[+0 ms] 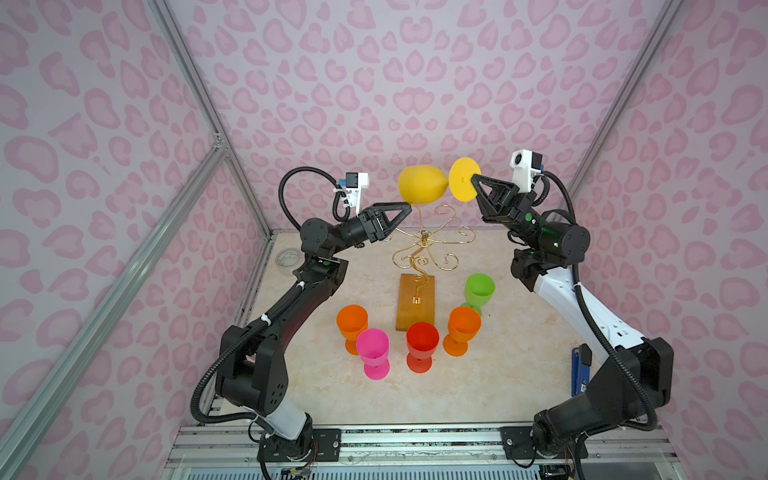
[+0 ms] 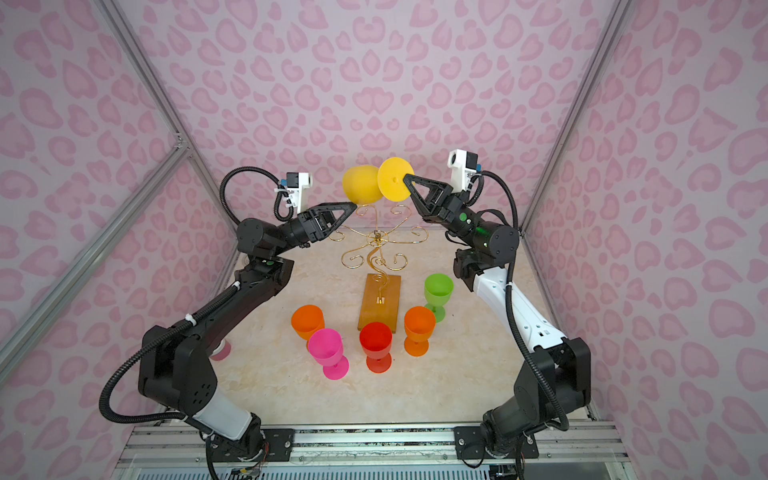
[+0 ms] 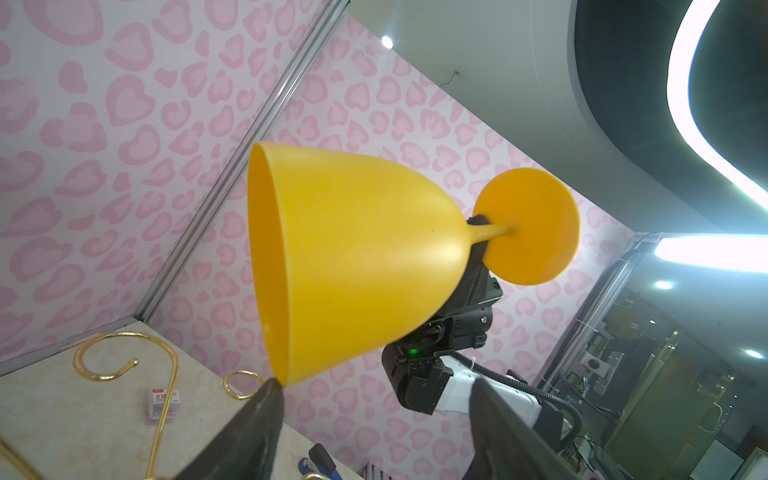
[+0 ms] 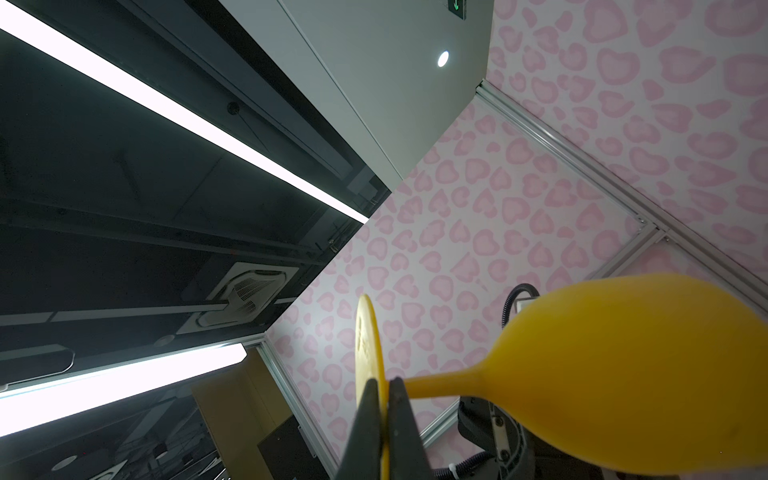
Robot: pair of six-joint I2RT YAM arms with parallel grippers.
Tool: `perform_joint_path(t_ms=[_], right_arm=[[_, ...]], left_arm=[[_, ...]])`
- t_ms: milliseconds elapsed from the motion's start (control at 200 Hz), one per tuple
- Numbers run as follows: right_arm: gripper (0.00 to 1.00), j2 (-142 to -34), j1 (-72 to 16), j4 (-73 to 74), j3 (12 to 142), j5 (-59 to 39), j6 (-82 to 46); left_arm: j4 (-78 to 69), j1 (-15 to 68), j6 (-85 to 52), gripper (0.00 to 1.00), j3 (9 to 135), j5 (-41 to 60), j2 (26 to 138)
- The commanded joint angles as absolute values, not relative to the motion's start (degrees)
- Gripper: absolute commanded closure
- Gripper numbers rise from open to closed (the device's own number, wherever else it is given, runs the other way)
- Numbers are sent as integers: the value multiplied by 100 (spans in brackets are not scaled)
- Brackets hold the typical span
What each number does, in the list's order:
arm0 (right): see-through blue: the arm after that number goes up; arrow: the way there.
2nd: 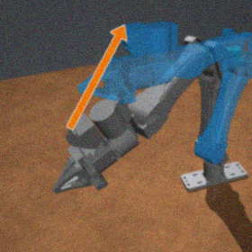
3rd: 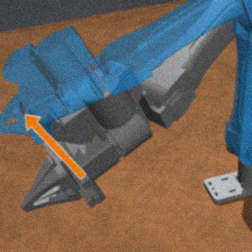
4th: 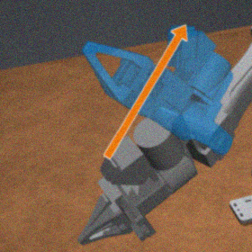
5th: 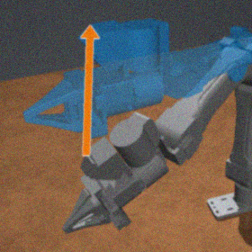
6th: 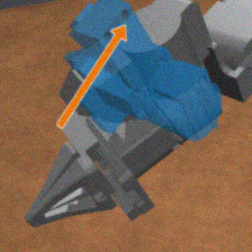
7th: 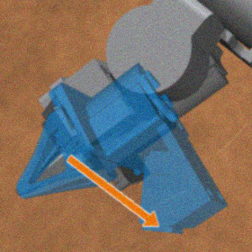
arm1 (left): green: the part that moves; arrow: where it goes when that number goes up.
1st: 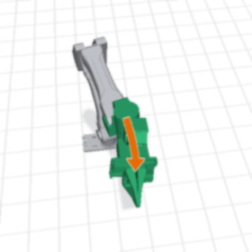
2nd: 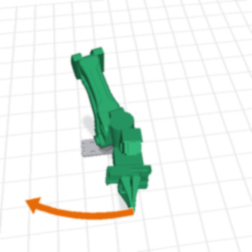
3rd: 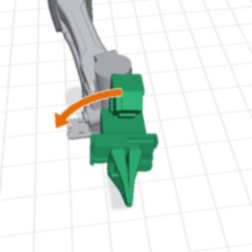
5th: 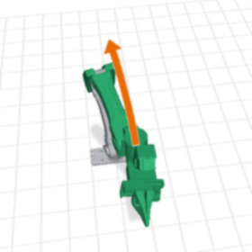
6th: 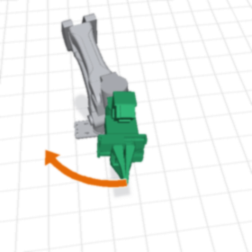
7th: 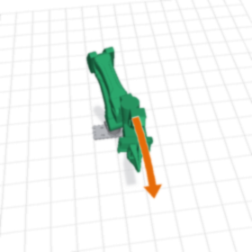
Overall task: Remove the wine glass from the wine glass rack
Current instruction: 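Lift the yellow glass above the rack while the left gripper rises toward it, then close the left gripper on the yellow glass bowl while the right holds its foot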
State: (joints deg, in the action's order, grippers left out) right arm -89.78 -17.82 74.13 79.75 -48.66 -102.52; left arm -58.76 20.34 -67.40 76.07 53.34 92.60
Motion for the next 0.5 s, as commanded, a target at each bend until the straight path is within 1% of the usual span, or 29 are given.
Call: perform_joint_path(t_ms=[0, 275, 500], right_arm=[[100, -9140, -1836, 8042, 8029, -4851, -10816], [100, -9117, -1844, 7977, 7994, -4851, -10829], [100, -8917, -1734, 7612, 7845, -4956, -10541]], left_arm=[[-6360, 2061, -6776, 28, 7673, 5493, 9262], [-6294, 2057, -6636, 28, 7673, 5467, 9249], [-6214, 1953, -6510, 29, 7580, 5493, 9120]])
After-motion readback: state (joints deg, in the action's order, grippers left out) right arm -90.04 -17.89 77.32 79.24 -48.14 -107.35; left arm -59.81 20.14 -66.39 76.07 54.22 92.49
